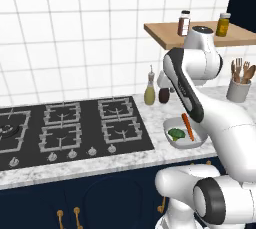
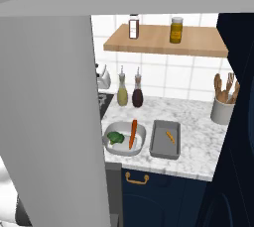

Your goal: Take the meat container that has the shrimp and place it on the second highest rack of the freezer. Then take the vegetable container that has the broccoli and carrot and place it on the highest rack of the freezer.

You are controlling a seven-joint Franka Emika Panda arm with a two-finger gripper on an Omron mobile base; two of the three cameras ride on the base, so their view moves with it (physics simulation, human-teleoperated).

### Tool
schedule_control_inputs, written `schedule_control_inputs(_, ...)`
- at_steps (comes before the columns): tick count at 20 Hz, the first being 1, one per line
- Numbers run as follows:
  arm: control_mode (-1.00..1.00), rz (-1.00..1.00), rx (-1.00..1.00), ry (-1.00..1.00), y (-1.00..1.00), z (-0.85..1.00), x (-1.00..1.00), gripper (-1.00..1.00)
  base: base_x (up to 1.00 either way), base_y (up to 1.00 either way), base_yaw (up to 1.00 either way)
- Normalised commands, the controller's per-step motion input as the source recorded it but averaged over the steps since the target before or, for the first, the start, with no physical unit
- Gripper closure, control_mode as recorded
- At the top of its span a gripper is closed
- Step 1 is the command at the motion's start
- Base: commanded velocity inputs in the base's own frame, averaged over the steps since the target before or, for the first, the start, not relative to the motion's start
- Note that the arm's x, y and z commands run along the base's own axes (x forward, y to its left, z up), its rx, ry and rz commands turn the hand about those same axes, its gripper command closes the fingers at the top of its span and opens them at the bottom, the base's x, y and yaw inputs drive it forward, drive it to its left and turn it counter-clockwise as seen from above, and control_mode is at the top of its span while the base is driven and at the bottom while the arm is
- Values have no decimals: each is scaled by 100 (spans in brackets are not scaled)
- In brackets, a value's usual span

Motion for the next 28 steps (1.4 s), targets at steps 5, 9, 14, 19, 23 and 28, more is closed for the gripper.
schedule_control_inputs(5, -100, -4, 1, 0, -28, -3, -17, -100, 0, 0, 0)
schedule_control_inputs(9, -100, -23, 6, 5, -90, -40, -27, -100, 0, 0, 0)
schedule_control_inputs(14, -100, -33, 8, 13, -78, -78, -34, -100, 0, 0, 0)
schedule_control_inputs(19, -100, -31, 7, 5, -41, -85, -32, -100, 0, 0, 0)
schedule_control_inputs(23, -100, -25, 7, 2, -5, -75, -5, -100, 0, 0, 0)
schedule_control_inputs(28, -100, -20, 8, 2, 0, -57, 12, -100, 0, 0, 0)
